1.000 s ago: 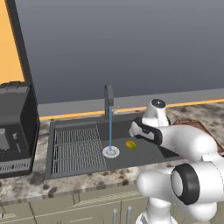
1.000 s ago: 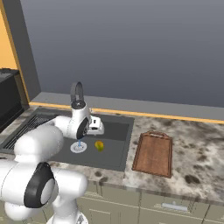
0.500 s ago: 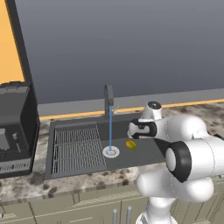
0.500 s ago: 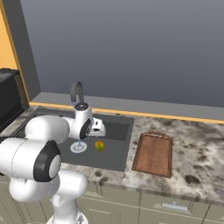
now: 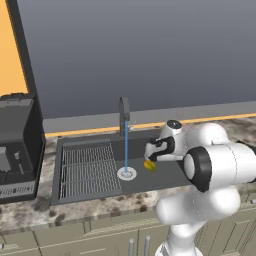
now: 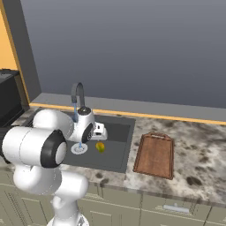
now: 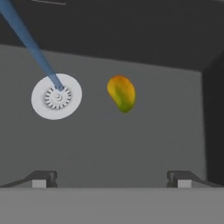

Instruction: Pick the mango from the sink and place it on the cutting board to airdry. Then turn off the sink faucet.

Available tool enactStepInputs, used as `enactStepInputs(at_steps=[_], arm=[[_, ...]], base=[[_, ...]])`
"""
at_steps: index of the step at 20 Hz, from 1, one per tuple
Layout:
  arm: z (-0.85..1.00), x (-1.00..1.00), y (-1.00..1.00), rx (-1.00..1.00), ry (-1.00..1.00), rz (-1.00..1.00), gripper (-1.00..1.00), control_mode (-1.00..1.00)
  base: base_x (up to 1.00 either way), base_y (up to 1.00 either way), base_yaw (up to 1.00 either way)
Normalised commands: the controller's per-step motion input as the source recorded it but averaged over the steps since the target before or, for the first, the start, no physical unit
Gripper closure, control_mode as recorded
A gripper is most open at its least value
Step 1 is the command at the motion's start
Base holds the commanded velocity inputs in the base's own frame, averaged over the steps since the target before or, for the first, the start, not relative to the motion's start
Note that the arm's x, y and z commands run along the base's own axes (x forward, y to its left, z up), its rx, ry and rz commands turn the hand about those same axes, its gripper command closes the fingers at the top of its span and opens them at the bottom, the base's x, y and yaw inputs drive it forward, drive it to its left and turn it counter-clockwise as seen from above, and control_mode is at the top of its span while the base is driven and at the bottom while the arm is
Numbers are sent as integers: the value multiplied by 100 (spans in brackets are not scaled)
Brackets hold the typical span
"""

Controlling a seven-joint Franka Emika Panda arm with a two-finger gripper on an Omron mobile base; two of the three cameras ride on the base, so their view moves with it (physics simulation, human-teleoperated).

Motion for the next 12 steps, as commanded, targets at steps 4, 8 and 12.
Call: enactStepInputs(at_steps=[4,8,12], arm=[[-29,12,0,0,0,2,-100,-100],[-26,16,0,0,-2,3,-100,-100],[-24,21,0,0,-2,2,-100,-100]], base=[[0,0,0],[0,0,0],[0,0,0]])
